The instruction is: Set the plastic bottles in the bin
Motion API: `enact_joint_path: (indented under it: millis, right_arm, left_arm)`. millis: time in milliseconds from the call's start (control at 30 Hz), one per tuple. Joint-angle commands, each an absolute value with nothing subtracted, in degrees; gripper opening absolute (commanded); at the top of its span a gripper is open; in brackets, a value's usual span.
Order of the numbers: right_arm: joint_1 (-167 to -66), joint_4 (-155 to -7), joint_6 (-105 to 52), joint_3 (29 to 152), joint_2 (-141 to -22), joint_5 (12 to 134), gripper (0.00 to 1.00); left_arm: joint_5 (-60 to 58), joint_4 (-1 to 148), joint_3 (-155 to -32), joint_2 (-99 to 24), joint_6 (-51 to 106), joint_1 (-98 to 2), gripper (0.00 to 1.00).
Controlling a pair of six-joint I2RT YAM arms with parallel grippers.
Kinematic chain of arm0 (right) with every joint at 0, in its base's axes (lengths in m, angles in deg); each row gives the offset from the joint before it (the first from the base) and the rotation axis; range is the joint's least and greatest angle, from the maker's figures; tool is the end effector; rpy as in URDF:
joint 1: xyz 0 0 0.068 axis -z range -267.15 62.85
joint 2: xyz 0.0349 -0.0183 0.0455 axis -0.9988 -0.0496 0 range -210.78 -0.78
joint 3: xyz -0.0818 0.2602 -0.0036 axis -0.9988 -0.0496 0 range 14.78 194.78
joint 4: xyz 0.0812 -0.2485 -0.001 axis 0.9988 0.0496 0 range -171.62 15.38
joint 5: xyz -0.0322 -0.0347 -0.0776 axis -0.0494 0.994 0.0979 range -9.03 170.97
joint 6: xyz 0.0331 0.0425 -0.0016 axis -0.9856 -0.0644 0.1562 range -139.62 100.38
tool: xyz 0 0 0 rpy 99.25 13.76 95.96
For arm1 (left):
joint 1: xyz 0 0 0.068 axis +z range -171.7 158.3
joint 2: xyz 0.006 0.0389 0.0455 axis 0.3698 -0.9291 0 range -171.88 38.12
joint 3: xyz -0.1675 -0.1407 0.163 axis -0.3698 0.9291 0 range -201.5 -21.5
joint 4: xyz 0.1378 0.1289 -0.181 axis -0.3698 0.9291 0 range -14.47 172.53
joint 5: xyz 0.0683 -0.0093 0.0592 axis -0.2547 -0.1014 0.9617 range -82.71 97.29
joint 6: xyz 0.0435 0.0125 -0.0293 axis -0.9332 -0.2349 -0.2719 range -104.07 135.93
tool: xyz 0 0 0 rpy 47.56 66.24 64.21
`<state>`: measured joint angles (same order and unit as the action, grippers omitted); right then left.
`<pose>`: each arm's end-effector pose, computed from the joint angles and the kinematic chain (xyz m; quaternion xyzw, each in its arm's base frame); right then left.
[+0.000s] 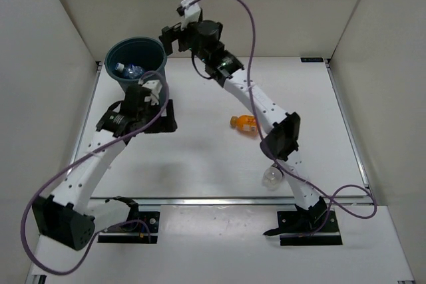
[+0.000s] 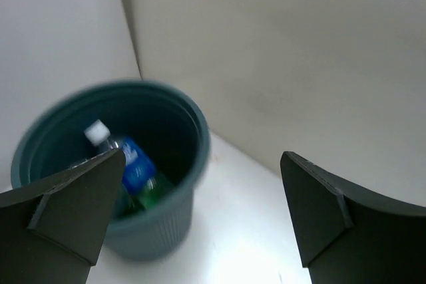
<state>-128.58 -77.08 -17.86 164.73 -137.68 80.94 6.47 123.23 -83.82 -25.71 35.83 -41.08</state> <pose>0.4095 0.3614 0.4239 -0.2404 0.6068 0.2572 0.7126 0.2089 -0.0739 0.3211 -0.0018 0.9373 -0.1234 0.3259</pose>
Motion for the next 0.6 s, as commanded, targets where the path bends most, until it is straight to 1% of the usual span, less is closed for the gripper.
enact_joint_path:
  millis: [0, 33, 100, 167, 200, 233, 267, 300, 367, 400, 467, 500, 567]
  right_arm:
    - [-123.21, -56.53, -22.48, 160.25, -124.22, 86.44, 1.0]
    - [-119.97, -54.57, -24.96, 156.5, -121.31, 81.64, 0.99]
    - [-115.4, -48.51, -30.15, 151.22, -117.35, 77.03, 1.0]
    - [-112.47, -40.79, -30.69, 145.32, -113.12, 80.7, 0.99]
    - [-111.25, -37.53, -30.26, 141.03, -110.24, 87.06, 0.99]
    - [-109.76, -36.89, -30.69, 135.6, -107.16, 90.17, 0.99]
    - [-109.05, -34.88, -31.56, 133.28, -105.13, 91.07, 0.99]
    - [-106.52, -33.64, -34.01, 127.08, -101.28, 90.47, 0.99]
    - [-99.23, -34.94, -37.7, 112.5, -94.59, 83.3, 1.0]
    - [-96.93, -37.91, -39.81, 108.08, -89.08, 81.43, 0.99]
    - [-88.86, -42.3, -40.8, 93.42, -78.53, 71.34, 0.99]
    - [-87.52, -42.94, -41.06, 90.4, -76.56, 69.56, 0.99]
    - [-79.72, -42.6, -40.28, 85.02, -69.63, 67.0, 0.99]
  left_arm:
    - [6.15, 125.54, -91.96, -30.95, 28.77, -46.48, 0.98]
    - [4.06, 125.28, -93.73, -32.44, 28.33, -46.92, 0.99]
    - [1.42, 123.96, -95.93, -35.34, 26.66, -46.84, 0.99]
    - [0.79, 123.6, -98.57, -39.29, 24.82, -49.02, 0.98]
    - [0.87, 123.78, -100.84, -40.7, 24.02, -49.91, 0.99]
    - [0.44, 123.95, -103.82, -43.59, 22.45, -51.48, 0.99]
    - [0.69, 124.48, -105.68, -47.1, 20.95, -53.24, 0.99]
    - [-0.26, 124.83, -109.18, -48.87, 19.37, -53.95, 0.99]
    - [-3.33, 125.27, -114.21, -56.24, 16.91, -56.67, 0.99]
    - [-3.95, 125.71, -117.7, -58.1, 15.94, -57.21, 0.98]
    - [-9.38, 124.93, -122.03, -63.98, 10.16, -59.22, 0.99]
    - [-10.45, 125.27, -122.48, -65.23, 5.43, -60.02, 0.99]
    - [-20.35, 123.53, -123.89, -68.91, -3.53, -60.2, 0.99]
